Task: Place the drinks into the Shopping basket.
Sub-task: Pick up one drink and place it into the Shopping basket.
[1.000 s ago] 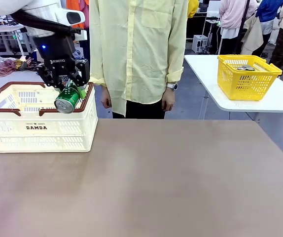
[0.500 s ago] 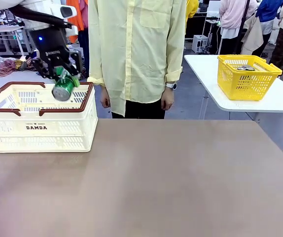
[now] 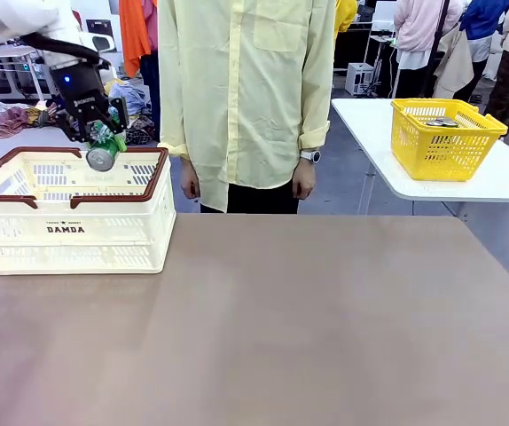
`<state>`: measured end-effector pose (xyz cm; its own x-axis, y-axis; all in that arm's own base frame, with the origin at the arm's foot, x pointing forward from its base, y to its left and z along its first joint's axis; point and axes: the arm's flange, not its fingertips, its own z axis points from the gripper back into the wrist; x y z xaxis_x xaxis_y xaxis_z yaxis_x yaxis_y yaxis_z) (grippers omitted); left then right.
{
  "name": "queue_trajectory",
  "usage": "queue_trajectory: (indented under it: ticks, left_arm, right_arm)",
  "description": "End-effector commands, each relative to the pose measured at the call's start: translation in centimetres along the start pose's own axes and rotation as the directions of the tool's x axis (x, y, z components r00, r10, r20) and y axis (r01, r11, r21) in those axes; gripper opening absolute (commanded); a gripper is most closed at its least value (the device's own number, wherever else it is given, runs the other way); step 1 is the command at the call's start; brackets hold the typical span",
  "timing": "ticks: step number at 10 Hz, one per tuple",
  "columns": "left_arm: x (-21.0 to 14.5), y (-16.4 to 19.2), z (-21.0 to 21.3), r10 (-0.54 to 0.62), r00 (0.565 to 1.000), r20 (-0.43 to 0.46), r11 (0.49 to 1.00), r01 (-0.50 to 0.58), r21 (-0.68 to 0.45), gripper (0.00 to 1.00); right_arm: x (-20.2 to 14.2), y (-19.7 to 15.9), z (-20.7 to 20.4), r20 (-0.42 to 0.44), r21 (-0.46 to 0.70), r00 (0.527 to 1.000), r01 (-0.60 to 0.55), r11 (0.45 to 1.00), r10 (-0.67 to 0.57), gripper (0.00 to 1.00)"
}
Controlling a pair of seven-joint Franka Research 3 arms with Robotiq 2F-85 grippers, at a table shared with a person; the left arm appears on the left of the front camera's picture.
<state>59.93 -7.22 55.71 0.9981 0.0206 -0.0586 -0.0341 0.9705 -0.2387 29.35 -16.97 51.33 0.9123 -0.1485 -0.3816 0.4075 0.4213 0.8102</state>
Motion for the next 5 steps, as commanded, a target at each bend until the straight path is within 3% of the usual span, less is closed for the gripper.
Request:
queue_trajectory:
  ticks: [1,3,5]
  left_arm:
    - [0.3,2.2,-1.4,-0.038,0.999,-0.035,0.998,0.036,-0.046,0.0]
    - [0.6,3.7,-4.7,0.022,0.999,0.046,1.0,-0.022,0.003,0.0]
    - [1.2,3.6,-7.3,0.033,0.999,0.042,0.999,-0.034,0.03,0.0]
  right_arm:
    - [-0.2,-0.2,0.3,-0.008,-0.02,1.0,-0.02,1.0,0.02,1.0]
    - [-0.2,-0.2,0.3,-0.008,-0.02,1.0,-0.02,1.0,0.02,1.0]
    - [-0.2,-0.2,0.3,-0.008,-0.02,1.0,-0.02,1.0,0.02,1.0]
